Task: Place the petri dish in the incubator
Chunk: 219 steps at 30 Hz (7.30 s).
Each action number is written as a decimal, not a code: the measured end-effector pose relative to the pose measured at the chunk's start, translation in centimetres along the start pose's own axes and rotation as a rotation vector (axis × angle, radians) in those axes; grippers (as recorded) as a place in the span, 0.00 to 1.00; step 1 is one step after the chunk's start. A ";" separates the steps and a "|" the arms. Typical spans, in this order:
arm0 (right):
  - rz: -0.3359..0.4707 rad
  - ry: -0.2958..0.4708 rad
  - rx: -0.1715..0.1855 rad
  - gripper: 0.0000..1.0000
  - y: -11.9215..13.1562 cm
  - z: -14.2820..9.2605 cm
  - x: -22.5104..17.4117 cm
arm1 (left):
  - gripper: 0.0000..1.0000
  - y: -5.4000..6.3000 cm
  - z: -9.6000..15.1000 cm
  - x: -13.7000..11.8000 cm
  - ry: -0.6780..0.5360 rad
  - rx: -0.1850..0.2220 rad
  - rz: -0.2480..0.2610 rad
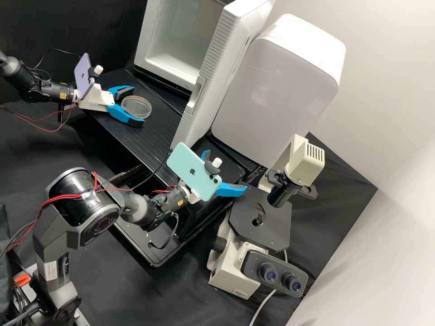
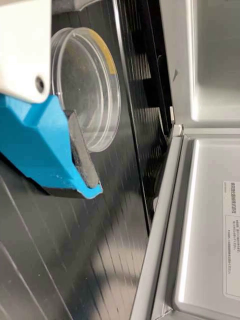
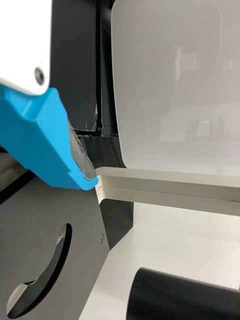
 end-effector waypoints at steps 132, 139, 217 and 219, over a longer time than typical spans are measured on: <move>0.000 0.000 0.000 1.00 0.0 0.0 0.0 | 0.00 7.2 0.0 0.0 0.106 0.100 0.124; 0.000 0.000 0.000 1.00 0.0 0.0 0.0 | 0.00 7.6 0.4 0.1 0.094 0.105 0.138; 0.000 0.000 0.000 1.00 0.0 0.0 0.0 | 0.00 14.5 -3.1 15.6 0.307 -0.012 0.136; 0.000 0.000 0.000 1.00 0.0 0.0 0.0 | 0.00 14.5 -3.5 16.1 0.325 -0.017 0.134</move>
